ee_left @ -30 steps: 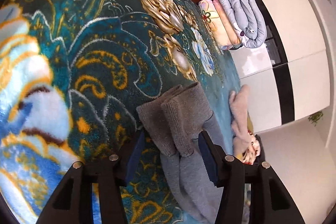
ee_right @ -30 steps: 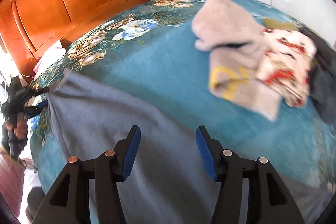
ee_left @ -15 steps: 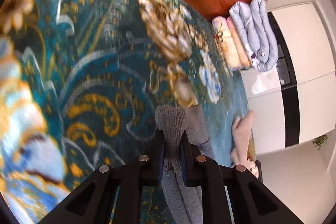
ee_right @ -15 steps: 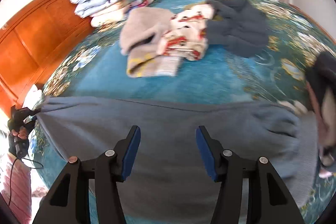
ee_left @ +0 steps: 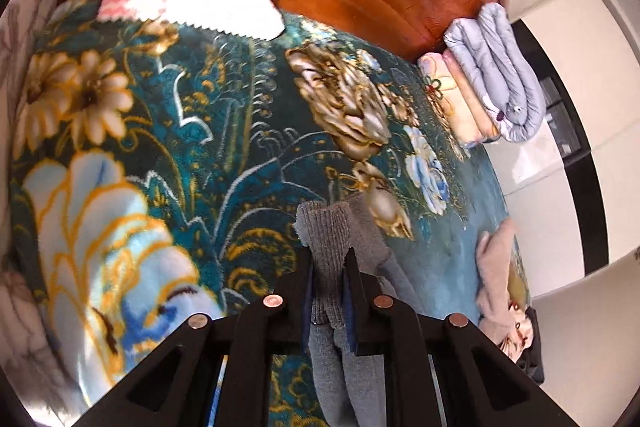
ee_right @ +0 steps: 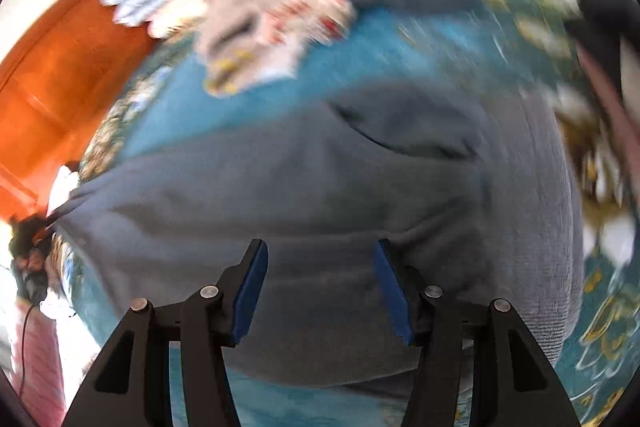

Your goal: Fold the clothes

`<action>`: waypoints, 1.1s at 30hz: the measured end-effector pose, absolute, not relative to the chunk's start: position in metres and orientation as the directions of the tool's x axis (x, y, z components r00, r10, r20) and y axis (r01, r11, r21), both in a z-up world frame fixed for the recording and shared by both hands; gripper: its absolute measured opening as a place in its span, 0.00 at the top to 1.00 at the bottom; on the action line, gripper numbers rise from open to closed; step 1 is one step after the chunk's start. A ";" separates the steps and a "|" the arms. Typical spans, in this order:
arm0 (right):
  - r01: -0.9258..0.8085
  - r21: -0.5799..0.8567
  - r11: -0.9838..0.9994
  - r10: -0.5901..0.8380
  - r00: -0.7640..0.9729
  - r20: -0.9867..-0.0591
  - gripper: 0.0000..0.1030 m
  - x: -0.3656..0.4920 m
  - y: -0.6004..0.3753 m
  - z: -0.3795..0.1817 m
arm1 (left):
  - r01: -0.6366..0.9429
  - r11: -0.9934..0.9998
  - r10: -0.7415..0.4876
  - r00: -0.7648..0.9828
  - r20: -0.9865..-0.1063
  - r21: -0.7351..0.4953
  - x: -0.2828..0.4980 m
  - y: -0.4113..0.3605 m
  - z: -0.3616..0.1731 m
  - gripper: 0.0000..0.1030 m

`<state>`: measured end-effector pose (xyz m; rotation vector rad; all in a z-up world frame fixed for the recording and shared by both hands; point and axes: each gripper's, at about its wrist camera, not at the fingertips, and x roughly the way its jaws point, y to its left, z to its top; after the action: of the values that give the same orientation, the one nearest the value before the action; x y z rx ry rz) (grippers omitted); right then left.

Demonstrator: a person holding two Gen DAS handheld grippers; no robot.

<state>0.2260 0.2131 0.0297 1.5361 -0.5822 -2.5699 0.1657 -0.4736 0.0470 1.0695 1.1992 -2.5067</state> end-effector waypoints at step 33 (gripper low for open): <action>-0.204 0.671 -0.713 -0.407 -0.659 -0.633 0.40 0.343 0.307 0.033 | -0.296 -0.938 0.319 -0.521 -0.792 -0.183 0.214 -0.037 0.032 0.46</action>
<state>0.3433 0.3075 0.0335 1.2355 -1.1313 -2.5120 0.2143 -0.0371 0.0323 1.6217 0.0451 -3.0966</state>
